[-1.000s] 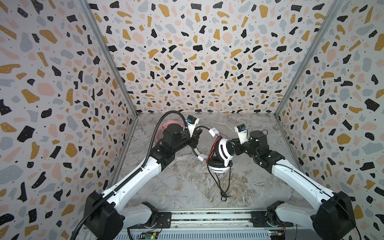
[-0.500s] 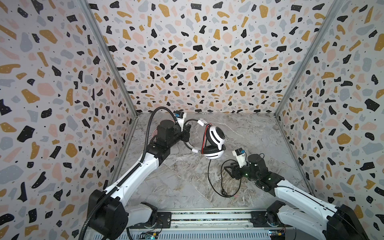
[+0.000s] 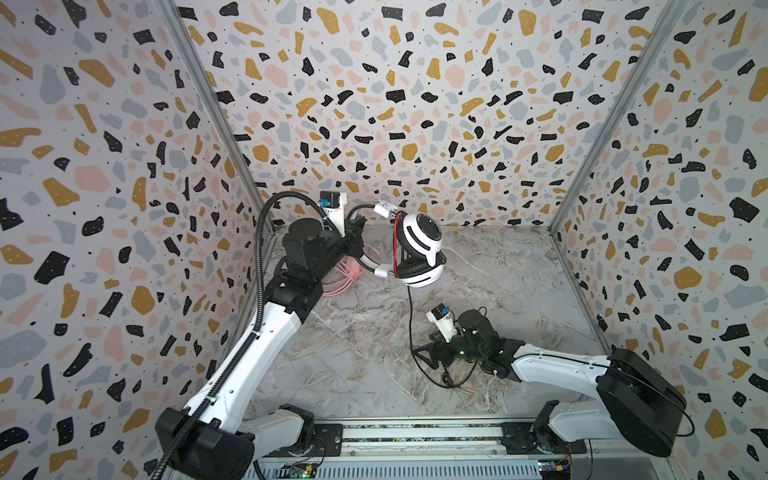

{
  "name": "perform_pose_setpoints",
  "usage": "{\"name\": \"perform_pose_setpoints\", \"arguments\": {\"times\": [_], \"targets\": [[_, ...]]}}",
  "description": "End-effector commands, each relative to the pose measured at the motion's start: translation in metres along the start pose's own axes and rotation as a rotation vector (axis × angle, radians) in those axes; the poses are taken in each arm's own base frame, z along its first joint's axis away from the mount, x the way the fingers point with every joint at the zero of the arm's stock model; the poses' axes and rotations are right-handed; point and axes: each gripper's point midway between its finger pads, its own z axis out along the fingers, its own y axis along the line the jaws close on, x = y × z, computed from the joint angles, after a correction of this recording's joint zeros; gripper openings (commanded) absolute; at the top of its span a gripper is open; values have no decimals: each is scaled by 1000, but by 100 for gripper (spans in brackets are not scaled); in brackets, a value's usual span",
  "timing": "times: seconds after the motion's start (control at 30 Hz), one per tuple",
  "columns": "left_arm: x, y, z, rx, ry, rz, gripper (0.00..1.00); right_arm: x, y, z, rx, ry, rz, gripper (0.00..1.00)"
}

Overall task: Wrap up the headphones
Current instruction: 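Raise the headset with the left gripper while right gripper pulls cable toward robot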

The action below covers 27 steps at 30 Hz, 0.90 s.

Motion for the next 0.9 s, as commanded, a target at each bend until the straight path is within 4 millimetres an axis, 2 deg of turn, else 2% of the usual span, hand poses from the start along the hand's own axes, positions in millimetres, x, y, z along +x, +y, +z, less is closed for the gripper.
{"name": "perform_pose_setpoints", "arguments": {"times": [0.0, 0.07, 0.17, 0.33, 0.53, 0.63, 0.7, 0.77, 0.87], "targets": [[-48, -7, -19, -5, -106, -40, 0, -15, 24, 7, -59, -41, -37, 87], [-51, -7, -20, -14, -101, -41, 0, -7, 23, 8, -55, -27, -27, 87], [-53, -4, -23, -30, -104, -54, 0, -1, 12, 2, 6, -24, -13, 86], [-54, -4, -24, -30, -107, -79, 0, -5, 12, -13, 17, -56, -30, 85], [-61, -11, -22, 7, -113, -118, 0, -16, -18, -14, 126, -93, -29, 86], [-67, -15, -25, 24, -120, -134, 0, -27, -42, -10, 185, -113, -7, 86], [-71, -18, -27, 34, -125, -139, 0, -35, -48, -2, 168, -112, 16, 86], [-75, -19, -29, 39, -127, -142, 0, -44, -45, 9, 139, -115, 4, 86], [-83, -22, -32, 44, -137, -143, 0, -49, -31, 35, 34, -86, 1, 84]]}}
